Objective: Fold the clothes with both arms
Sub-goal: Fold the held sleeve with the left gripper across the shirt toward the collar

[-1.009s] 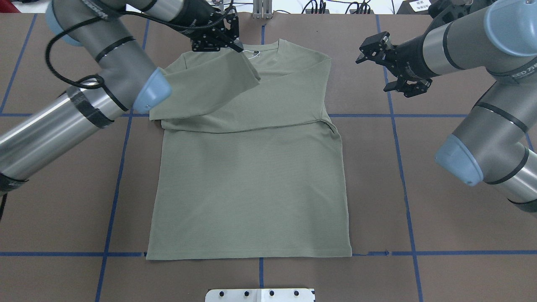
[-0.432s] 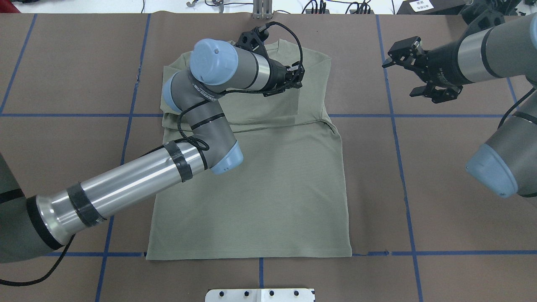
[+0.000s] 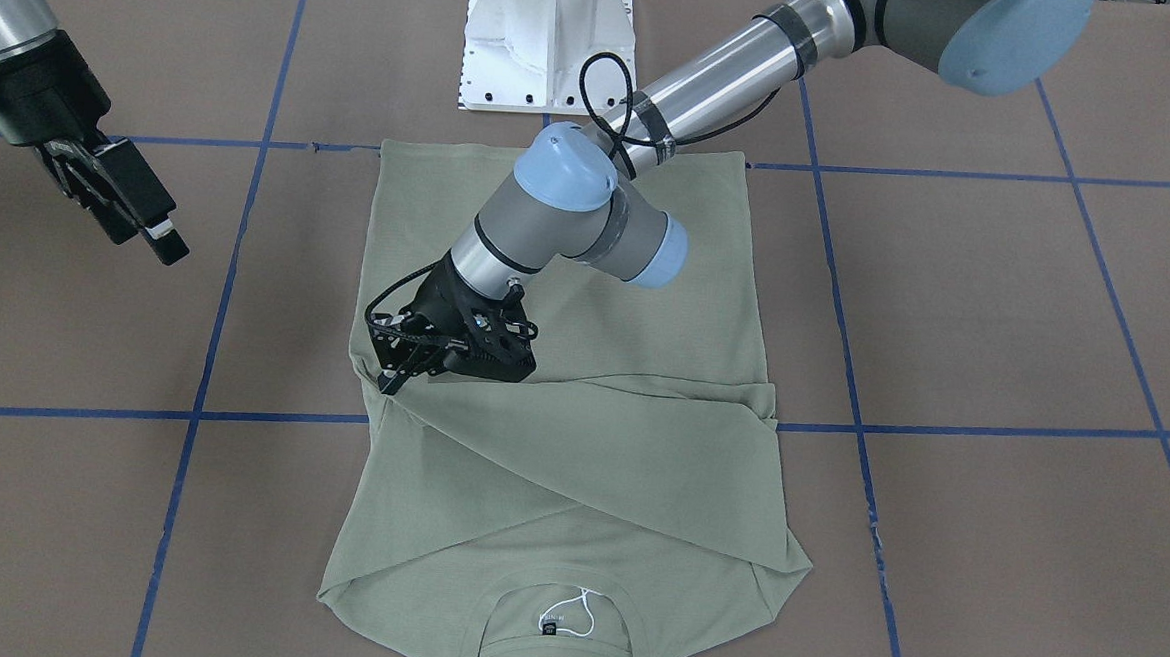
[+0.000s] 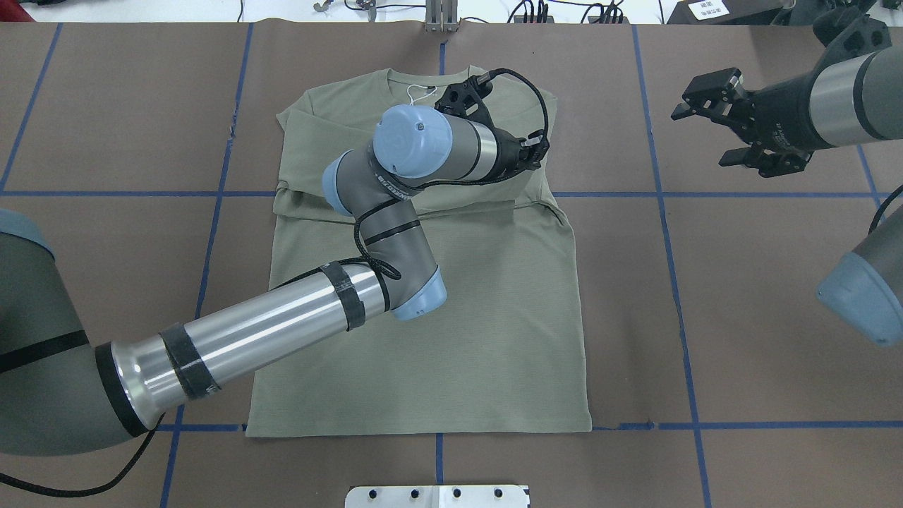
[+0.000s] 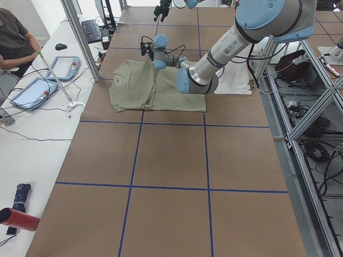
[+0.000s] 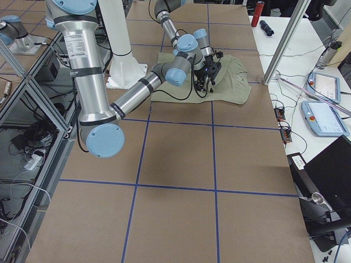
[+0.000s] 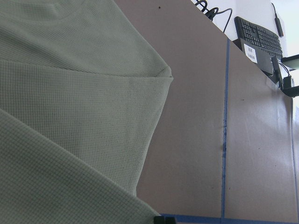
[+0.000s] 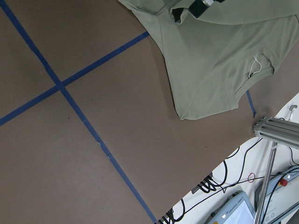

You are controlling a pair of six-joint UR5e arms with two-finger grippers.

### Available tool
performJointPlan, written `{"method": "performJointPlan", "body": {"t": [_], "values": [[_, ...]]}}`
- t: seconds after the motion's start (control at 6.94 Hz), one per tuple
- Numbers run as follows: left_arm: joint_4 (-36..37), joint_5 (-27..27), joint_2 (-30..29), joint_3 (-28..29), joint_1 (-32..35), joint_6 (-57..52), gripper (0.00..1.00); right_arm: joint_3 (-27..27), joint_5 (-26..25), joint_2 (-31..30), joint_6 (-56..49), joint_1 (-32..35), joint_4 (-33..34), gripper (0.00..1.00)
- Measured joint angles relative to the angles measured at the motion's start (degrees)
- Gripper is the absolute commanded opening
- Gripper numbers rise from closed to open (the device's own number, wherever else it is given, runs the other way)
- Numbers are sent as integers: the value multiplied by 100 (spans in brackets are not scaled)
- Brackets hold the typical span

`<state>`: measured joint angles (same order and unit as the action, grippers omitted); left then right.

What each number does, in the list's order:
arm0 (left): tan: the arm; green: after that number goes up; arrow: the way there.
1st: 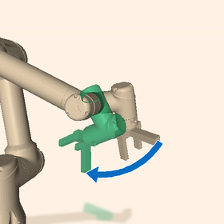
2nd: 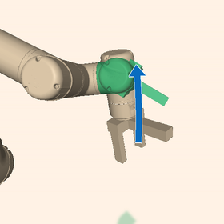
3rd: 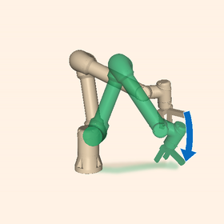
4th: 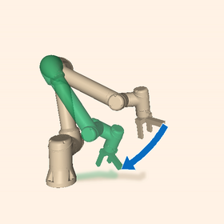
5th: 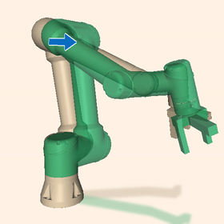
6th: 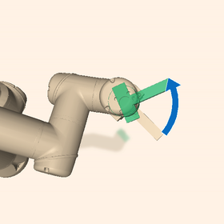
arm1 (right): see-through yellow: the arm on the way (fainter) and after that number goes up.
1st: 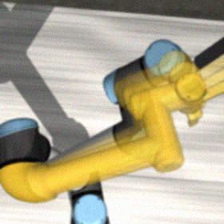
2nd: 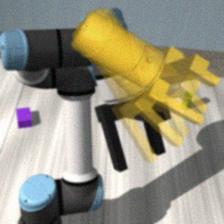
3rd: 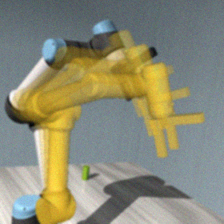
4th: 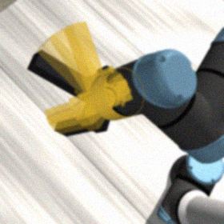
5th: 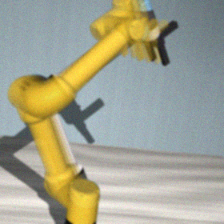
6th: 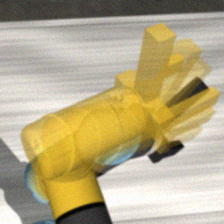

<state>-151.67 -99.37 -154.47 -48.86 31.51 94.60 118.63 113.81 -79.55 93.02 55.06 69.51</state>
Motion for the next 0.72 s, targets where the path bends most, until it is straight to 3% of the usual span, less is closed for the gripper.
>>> {"method": "performJointPlan", "body": {"t": [0.29,0.43,0.58,0.72], "values": [[-56,188,-138,209,-159,-2,0,29,60,-99,-30,31,-5,100],[-79,219,-215,304,-188,-5,14,33,108,-125,-56,47,-7,100],[-152,291,-265,388,-192,-6,54,34,125,-134,-67,48,-7,100],[-255,387,-284,435,-180,-5,56,26,114,-133,-70,37,-8,100]]}}
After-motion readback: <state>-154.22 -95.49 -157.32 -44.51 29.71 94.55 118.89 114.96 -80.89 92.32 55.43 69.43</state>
